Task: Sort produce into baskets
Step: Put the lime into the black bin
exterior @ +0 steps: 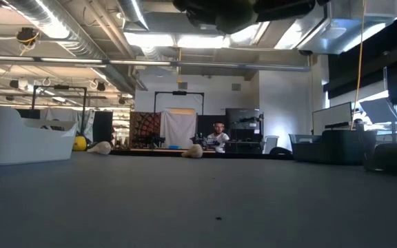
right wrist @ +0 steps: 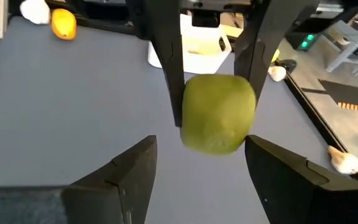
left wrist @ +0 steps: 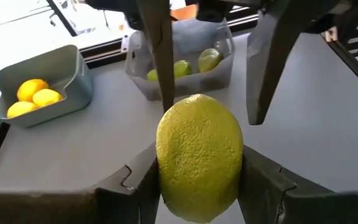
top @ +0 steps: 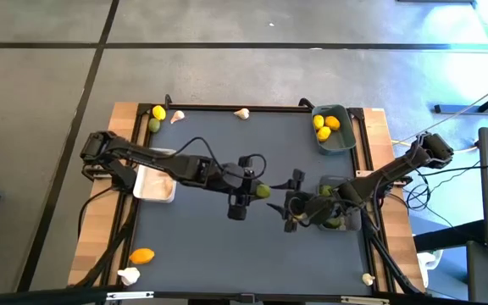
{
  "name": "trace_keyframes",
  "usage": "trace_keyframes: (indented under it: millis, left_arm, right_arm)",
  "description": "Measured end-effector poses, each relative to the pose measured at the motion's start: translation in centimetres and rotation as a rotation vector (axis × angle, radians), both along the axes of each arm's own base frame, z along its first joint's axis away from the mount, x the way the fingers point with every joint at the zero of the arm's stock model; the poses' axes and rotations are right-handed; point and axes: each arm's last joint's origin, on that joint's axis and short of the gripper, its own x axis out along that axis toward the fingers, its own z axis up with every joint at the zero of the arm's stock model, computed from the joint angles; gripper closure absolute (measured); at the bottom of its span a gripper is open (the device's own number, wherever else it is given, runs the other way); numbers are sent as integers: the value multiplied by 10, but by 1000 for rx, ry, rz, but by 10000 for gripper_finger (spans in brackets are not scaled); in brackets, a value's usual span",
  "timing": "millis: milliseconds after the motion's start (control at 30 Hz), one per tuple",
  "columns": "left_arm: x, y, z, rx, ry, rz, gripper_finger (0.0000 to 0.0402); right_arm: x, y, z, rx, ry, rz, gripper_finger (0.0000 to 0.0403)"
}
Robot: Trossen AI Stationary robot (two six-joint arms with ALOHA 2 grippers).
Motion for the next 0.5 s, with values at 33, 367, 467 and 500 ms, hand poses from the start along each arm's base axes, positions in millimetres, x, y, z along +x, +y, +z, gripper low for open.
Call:
trace_keyframes:
  millis: [33,367,467,500]
  left_arm:
    - [0,-1,0,0,0,-3,237]
    - [-1,-10,1,8,-8,-29,237]
    - [-1,-11,0,9,-8,-31,237]
    - [-1,-11,0,8,-8,-32,237]
  right_arm:
    - [0,0,1,0,-5,8,162]
    - [6,-7,3,31,-27,11,165]
    - [7,-8,3,47,-24,39,186]
    - [7,-8,3,50,-23,46,197]
